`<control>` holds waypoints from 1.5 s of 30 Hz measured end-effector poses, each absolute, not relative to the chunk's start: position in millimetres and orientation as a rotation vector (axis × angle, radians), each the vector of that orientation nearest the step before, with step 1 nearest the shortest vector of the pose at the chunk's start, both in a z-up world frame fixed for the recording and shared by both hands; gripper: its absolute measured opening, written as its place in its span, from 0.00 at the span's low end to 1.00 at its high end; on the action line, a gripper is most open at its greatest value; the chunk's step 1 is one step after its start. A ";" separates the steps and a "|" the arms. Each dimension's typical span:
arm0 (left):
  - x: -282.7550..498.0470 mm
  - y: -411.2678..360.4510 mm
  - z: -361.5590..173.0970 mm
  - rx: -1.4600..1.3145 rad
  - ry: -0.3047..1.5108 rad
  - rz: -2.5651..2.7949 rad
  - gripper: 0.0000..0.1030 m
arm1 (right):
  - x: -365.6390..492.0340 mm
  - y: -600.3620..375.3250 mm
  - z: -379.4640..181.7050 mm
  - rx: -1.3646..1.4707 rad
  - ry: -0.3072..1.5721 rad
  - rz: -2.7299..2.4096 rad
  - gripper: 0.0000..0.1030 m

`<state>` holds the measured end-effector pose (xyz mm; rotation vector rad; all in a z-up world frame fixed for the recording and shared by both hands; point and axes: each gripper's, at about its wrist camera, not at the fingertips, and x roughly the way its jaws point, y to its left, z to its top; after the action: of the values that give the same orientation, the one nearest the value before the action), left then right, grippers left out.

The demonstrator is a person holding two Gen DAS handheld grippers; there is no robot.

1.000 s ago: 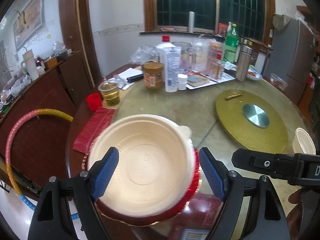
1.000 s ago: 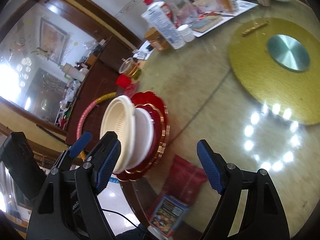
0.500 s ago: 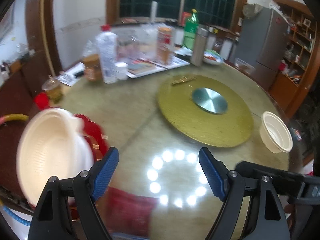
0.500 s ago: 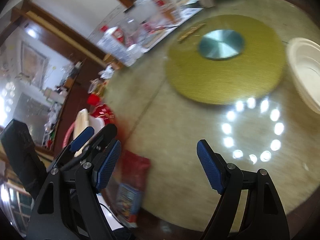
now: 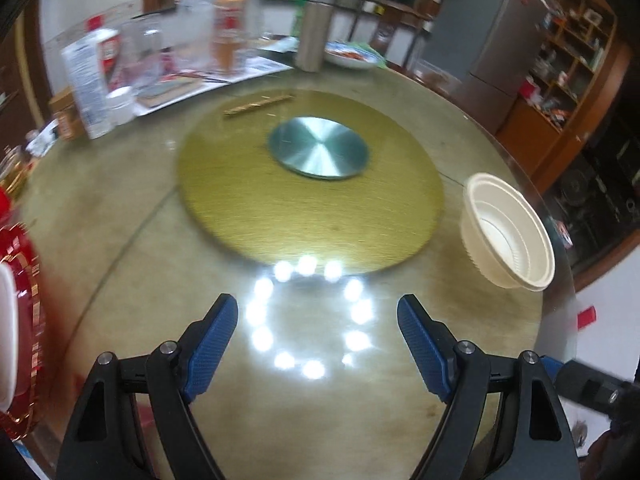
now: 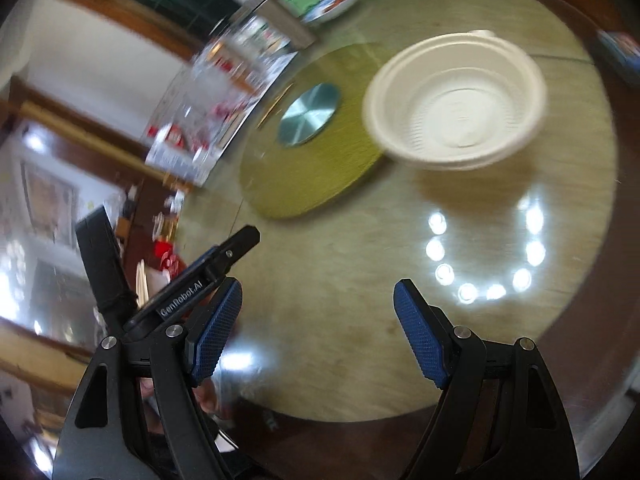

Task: Organize plates and bowls
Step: 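Move both open tools to the remaining beige bowls beside the lazy susan, then grasp a beige bowl rim with left tool while right tool grasps another beige bowl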

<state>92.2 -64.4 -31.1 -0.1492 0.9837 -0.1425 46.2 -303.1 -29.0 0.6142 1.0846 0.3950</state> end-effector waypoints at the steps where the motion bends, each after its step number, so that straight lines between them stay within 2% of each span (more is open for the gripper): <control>1: 95.9 -73.3 -32.2 -0.140 0.992 -0.159 0.80 | 46.4 -315.8 -30.3 0.652 1.075 0.375 0.77; 11: 135.8 -126.0 -36.0 -0.138 1.025 -0.201 0.80 | 60.3 -391.9 -38.5 0.886 1.001 0.180 0.77; 21: 159.4 -170.2 -39.7 -0.111 1.017 -0.225 0.80 | 92.6 -418.3 -51.4 0.934 0.990 0.078 0.77; 32: 172.7 -171.3 -22.9 -0.162 0.952 -0.197 0.80 | 111.1 -432.9 -52.8 0.902 0.974 -0.001 0.77; 35: 177.3 -185.5 -24.1 -0.135 0.956 -0.219 0.80 | 115.3 -435.6 -53.6 0.898 0.969 -0.017 0.70; 39: 181.6 -199.6 -33.4 -0.105 0.975 -0.229 0.79 | 118.0 -439.6 -54.8 0.878 0.974 -0.043 0.52; 41: 183.0 -204.6 -38.1 -0.091 0.990 -0.228 0.71 | 118.9 -439.7 -54.8 0.863 0.977 -0.053 0.42; 43: 184.2 -210.1 -44.2 -0.048 1.017 -0.226 0.42 | 120.1 -438.1 -55.4 0.837 0.987 -0.058 0.21; 44: 184.0 -212.6 -46.5 -0.031 1.022 -0.243 0.35 | 120.2 -436.9 -55.0 0.817 0.988 -0.067 0.21; 45: 182.5 -214.4 -47.6 -0.011 1.020 -0.250 0.23 | 120.0 -435.5 -54.4 0.810 0.982 -0.056 0.21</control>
<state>182.5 -214.4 -47.6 -0.0107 1.0202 -0.2498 120.0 -435.5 -54.4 0.8101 0.9815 -0.0562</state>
